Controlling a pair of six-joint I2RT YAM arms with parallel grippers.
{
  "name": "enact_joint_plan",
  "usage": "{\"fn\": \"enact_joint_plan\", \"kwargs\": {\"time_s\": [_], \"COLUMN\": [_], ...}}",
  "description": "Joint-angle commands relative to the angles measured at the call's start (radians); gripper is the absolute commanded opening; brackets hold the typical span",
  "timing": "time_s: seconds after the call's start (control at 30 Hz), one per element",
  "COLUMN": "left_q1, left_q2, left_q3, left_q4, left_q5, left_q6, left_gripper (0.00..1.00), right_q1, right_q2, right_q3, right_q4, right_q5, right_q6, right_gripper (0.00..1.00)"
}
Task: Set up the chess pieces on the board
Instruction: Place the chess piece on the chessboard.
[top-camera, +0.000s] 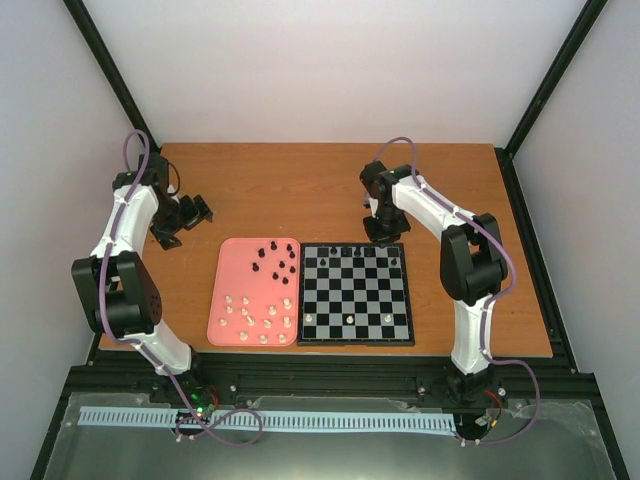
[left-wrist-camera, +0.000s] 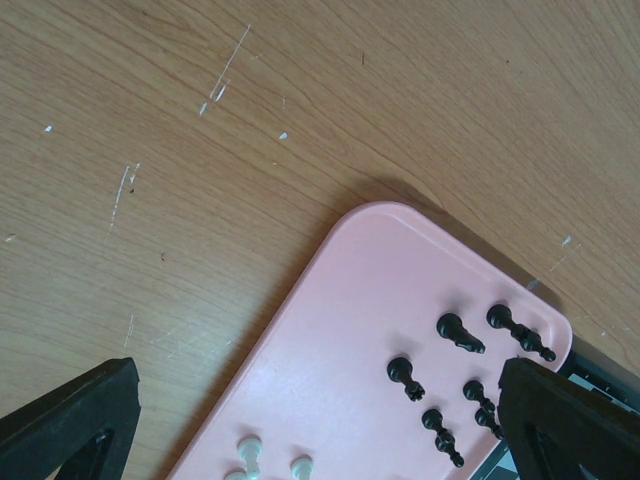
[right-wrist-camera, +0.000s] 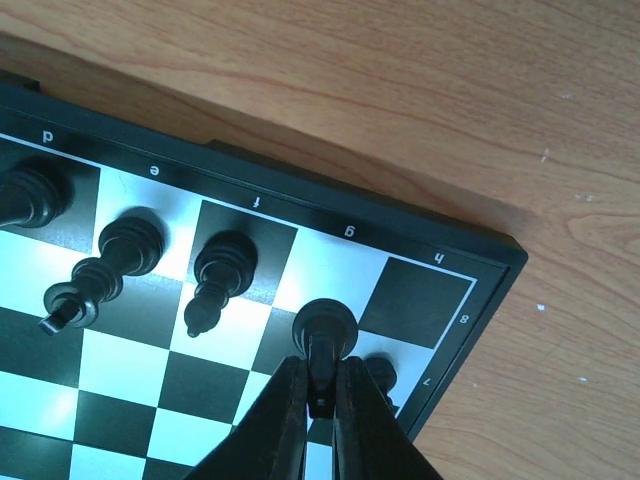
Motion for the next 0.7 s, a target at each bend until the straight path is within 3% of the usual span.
{"fn": "enact_joint_plan", "kwargs": {"time_s": [0.0,0.67], "left_q1": [0.004,0.004], "left_q2": [0.01,0.008], "left_q3": [0.025,0.022], "left_q4": [0.012,0.011], "left_q5": [0.004,0.004], "left_q6": [0.012,0.013], "left_gripper": [1.0,1.0], "right_q1": [-0.003,-0.004], "right_q2": [0.006,0.038], "right_q3": [-0.008,-0.059], "right_q4": [0.021,0.057], "right_q5": [-0.021,-0.007], "right_q6": [-0.014,-0.005], "right_gripper": [0.07,0.07]}}
